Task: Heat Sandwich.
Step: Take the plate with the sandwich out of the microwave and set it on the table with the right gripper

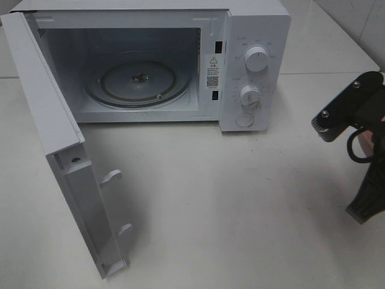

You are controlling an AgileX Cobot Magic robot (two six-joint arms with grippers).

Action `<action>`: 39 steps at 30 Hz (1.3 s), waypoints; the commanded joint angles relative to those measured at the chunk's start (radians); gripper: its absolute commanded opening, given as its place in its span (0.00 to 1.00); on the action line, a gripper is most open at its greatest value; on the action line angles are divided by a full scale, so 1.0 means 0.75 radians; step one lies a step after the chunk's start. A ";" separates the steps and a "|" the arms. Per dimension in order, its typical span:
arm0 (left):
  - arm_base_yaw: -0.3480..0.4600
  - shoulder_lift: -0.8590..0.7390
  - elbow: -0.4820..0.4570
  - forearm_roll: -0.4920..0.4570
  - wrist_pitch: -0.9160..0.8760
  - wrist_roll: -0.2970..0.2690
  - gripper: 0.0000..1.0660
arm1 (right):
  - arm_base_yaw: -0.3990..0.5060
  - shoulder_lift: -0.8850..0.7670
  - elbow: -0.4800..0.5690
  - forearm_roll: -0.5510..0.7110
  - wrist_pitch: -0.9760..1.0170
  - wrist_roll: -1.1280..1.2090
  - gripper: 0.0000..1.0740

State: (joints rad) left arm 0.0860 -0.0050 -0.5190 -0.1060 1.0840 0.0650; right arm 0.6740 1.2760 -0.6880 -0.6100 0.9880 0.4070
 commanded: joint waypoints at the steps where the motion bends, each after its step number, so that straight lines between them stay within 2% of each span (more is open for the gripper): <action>1: 0.004 -0.021 0.003 -0.004 -0.017 -0.004 0.92 | 0.000 0.085 -0.052 -0.079 0.005 0.061 0.03; 10: 0.004 -0.021 0.003 -0.004 -0.017 -0.004 0.92 | -0.127 0.243 -0.143 -0.116 -0.001 0.131 0.03; 26: 0.004 -0.021 0.003 -0.004 -0.017 -0.004 0.92 | -0.416 0.381 -0.149 -0.125 -0.068 0.219 0.03; 39: 0.004 -0.021 0.003 -0.004 -0.017 -0.004 0.92 | -0.495 0.569 -0.149 -0.153 -0.203 0.336 0.04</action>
State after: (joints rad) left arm 0.0860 -0.0050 -0.5190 -0.1060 1.0840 0.0650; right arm 0.3090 1.6760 -0.7970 -0.6830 0.8510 0.6350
